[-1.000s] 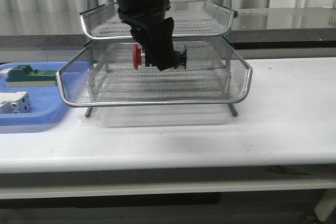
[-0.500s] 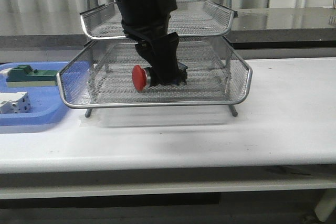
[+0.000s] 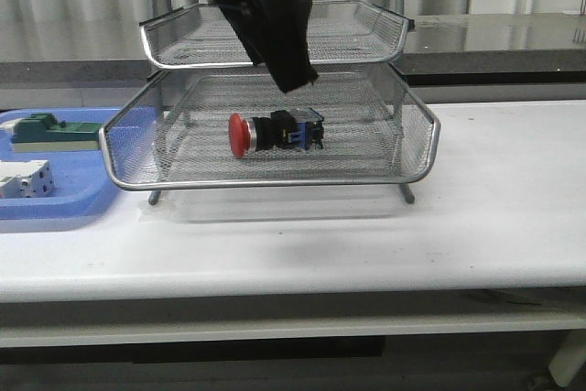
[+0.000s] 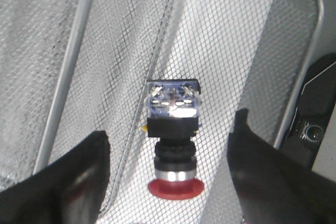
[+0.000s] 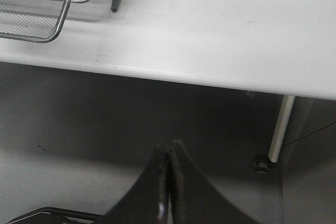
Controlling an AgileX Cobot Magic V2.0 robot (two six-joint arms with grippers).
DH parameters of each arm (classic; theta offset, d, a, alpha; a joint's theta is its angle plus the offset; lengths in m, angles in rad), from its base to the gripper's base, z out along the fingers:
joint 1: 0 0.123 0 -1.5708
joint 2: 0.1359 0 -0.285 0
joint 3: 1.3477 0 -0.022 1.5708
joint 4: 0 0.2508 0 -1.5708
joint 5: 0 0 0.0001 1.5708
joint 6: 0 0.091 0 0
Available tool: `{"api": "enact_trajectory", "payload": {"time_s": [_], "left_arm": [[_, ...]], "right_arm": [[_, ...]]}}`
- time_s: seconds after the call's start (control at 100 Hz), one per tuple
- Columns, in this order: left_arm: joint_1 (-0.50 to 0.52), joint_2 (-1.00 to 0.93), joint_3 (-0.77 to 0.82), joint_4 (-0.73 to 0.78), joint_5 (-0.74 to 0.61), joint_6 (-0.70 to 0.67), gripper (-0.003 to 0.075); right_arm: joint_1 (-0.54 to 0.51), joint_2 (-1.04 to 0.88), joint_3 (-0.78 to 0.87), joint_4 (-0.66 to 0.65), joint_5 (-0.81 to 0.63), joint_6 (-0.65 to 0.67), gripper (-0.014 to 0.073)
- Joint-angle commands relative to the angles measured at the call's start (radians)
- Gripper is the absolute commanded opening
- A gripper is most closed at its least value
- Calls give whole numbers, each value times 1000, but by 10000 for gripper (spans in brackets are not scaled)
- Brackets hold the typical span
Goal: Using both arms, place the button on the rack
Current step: 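Raise the left gripper away from the rack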
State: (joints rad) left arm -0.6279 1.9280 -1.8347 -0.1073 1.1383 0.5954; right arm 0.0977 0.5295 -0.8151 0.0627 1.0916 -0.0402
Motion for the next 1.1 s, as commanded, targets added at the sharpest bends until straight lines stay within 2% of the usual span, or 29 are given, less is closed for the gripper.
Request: {"api": "enact_trajectory", "payload": {"time_s": [0.0, 0.3, 0.52, 0.78, 1.09], "left_arm": [[7, -103, -34, -7, -4, -55, 462], [153, -256, 15, -6, 11, -146, 454], [292, -432, 187, -8, -48, -162, 417], [417, -734, 542, -24, -311, -200, 417], [436, -1108, 999, -112, -672, -204, 418]], "right_arm": [[-4, 6, -24, -11, -51, 0, -67], [-4, 6, -24, -11, -51, 0, -67], [-4, 6, -24, -11, -51, 0, -67], [-4, 6, -24, -11, -51, 0, -67], [-4, 6, -24, -11, -51, 0, -67]]}}
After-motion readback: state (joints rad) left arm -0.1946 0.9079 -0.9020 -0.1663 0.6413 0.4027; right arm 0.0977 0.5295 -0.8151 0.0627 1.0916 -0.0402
